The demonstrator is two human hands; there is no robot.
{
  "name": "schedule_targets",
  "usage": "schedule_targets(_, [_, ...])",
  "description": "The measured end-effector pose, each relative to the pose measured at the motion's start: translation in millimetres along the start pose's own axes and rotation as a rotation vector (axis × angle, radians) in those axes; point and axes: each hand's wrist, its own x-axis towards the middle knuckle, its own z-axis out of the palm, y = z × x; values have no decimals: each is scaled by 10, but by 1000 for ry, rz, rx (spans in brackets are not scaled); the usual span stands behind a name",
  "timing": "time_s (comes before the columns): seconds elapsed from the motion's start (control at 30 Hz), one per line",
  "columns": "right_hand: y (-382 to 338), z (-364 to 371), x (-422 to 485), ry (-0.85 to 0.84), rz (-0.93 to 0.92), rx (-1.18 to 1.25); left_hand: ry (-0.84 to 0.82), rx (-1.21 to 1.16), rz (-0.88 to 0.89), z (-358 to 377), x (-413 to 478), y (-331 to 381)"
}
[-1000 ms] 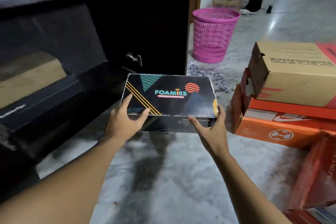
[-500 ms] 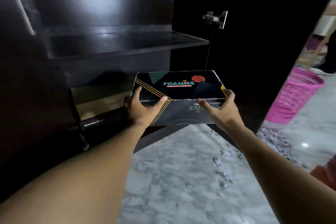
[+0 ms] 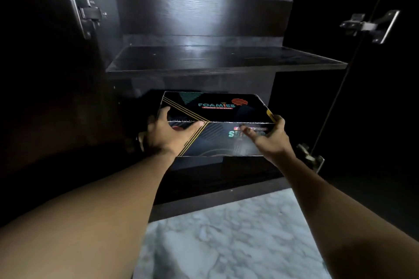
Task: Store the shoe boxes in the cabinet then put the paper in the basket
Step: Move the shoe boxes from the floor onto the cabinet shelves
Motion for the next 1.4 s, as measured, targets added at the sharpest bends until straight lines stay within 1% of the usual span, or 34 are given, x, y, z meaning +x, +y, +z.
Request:
schedule_targets(0.17, [-19,392,346,-43,-45,68,75,53,-37,-73,237,-231])
schedule_targets(0.23, [-24,533,469,-44,-67,92,100,103,-18,-94,325,-310])
schedule_targets(0.3, [-19,666,561,-8,-70,121,152,273,95,-84,374,-376])
schedule_targets(0.4, [13,824,598,80,-46,105,236,569,384,30,344,-513])
schedule_targets(0.47, [52,906,597,134,-40,65,189,675,495,128,285,-596])
schedule_targets(0.5, [64,945,604,160,-43,52,124,706,490,170,257,-618])
schedule_targets(0.6, [85,1059,664,173,-51,65,-41,722,365,252,282,-604])
schedule_targets(0.7, [103,1140,740,84,-63,109,-107,715,293,265,398,-493])
schedule_targets(0.77, [101,1156,797,12,-65,130,-180,689,251,238,521,-445])
schedule_targets(0.87, [83,1142,869,-91,-75,131,-293,636,191,154,737,-382])
schedule_targets(0.93, [90,1126,899,-128,-81,119,-343,584,158,101,846,-354])
schedule_targets(1.03, [113,1083,918,-152,-87,110,-384,556,138,65,887,-365])
schedule_targets(1.23, [61,930,857,-198,-51,124,-421,625,87,23,864,-221])
schedule_targets(1.3, [-4,842,815,-209,-42,104,-416,652,95,5,843,-139])
schedule_targets(1.4, [-134,676,750,-192,-48,59,-381,599,146,-18,737,36])
